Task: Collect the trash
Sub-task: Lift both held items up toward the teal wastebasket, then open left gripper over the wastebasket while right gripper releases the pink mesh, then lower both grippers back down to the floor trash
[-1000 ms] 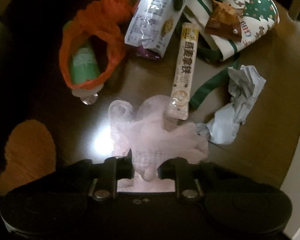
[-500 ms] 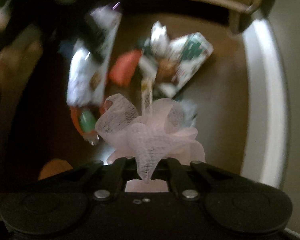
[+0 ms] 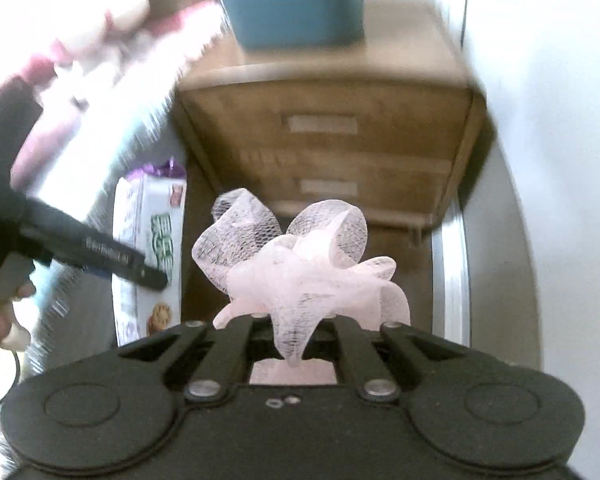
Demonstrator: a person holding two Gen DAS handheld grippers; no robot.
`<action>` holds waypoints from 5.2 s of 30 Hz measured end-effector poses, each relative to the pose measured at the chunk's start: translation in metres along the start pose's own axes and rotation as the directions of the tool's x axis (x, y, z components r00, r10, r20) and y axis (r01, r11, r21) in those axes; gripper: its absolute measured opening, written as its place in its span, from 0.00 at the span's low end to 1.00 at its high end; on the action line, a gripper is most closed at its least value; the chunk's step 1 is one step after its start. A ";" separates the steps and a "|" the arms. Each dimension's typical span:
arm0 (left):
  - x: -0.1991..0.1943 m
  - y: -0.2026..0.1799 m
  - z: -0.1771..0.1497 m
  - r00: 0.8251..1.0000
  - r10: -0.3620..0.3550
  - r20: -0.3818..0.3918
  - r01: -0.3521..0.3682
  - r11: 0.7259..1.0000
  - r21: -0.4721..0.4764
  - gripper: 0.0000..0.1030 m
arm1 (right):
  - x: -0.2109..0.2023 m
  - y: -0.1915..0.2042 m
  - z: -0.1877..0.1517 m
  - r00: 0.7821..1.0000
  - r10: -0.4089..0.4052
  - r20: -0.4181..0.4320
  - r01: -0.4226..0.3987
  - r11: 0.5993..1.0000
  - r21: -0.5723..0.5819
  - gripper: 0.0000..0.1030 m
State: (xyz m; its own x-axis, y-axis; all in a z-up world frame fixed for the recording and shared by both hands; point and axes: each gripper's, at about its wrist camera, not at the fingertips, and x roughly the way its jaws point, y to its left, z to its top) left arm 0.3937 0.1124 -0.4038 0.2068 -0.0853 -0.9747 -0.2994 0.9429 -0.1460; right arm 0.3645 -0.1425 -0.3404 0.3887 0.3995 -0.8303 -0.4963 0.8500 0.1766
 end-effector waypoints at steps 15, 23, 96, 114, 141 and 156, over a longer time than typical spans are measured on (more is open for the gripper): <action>-0.234 -0.008 0.074 0.964 -0.072 0.255 0.044 0.992 0.115 0.42 | -0.172 0.060 0.175 0.966 0.012 0.259 -0.001 0.999 -0.041 0.02; -0.301 -0.024 0.131 0.922 -0.039 0.385 -0.016 0.990 0.137 0.42 | -0.203 0.051 0.251 0.933 0.011 0.360 0.019 0.997 -0.078 0.02; -0.321 -0.083 0.295 0.887 0.050 0.459 -0.095 0.993 0.074 0.65 | -0.094 -0.002 0.380 0.971 0.130 0.199 -0.095 0.980 -0.177 0.57; -0.376 -0.042 0.110 0.830 -0.018 0.558 -0.109 0.975 0.194 0.79 | -0.201 0.055 0.262 0.945 0.152 0.288 -0.134 0.988 -0.080 0.62; -0.017 -0.026 0.017 0.975 0.058 0.215 -0.065 0.997 0.028 0.98 | 0.079 -0.039 0.033 0.990 0.102 -0.100 -0.109 0.992 -0.064 0.72; 0.309 0.036 -0.034 0.966 0.201 -0.164 -0.229 0.957 -0.178 0.98 | 0.319 -0.087 -0.161 0.911 0.078 -0.404 -0.083 0.997 0.006 0.72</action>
State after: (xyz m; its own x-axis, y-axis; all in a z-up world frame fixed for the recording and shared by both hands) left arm 0.4153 0.1094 -0.7161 -0.0132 0.0545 -0.9984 -0.4997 0.8645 0.0538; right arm 0.4067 -0.1446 -0.7053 0.0016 0.2913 -0.9566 -0.5219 0.8162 0.2477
